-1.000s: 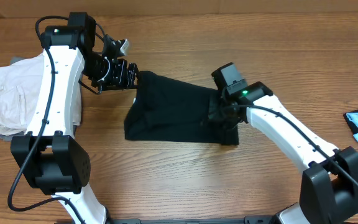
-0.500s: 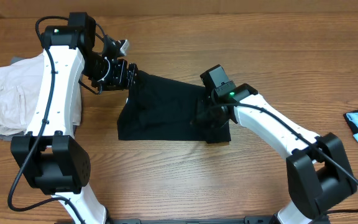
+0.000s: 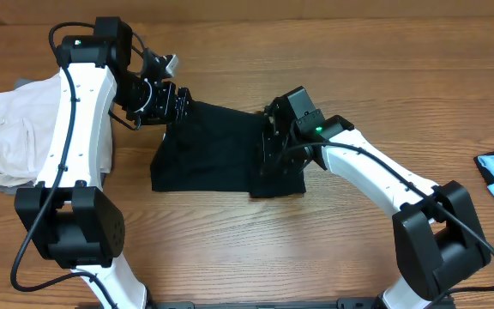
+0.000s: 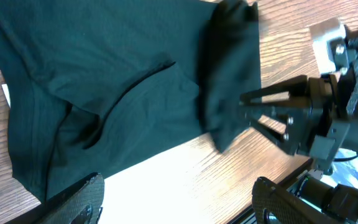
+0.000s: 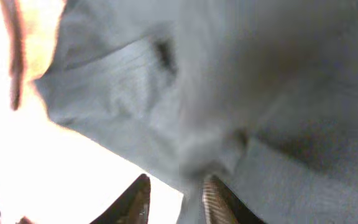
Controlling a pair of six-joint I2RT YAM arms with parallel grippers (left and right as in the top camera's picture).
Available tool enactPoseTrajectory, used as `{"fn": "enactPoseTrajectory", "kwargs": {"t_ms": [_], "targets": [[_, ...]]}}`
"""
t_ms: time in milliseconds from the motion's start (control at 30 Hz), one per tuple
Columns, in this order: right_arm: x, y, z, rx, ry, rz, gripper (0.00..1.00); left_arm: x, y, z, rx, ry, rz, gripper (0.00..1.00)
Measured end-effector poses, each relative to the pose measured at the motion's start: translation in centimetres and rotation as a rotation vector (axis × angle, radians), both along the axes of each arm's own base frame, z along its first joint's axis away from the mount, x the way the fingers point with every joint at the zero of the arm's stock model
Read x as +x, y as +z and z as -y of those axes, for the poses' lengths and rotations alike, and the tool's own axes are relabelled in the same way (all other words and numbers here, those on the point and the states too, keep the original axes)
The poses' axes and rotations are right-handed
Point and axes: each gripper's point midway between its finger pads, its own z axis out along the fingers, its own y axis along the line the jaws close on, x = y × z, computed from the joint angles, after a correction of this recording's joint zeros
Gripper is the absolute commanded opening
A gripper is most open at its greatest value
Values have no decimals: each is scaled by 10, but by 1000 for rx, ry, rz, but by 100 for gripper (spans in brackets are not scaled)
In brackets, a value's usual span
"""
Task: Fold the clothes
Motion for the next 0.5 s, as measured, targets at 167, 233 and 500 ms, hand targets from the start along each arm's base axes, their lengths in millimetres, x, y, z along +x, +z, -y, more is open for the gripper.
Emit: {"fn": "enactPoseTrajectory", "kwargs": {"t_ms": [167,233,500], "targets": [[-14,7,-11,68,157,21,38,0,0,0,0,0,0,81],[-14,8,-11,77,181,33,38,0,0,0,0,0,0,82],[36,28,39,71,-58,90,8,0,0,0,0,0,1,82]]}}
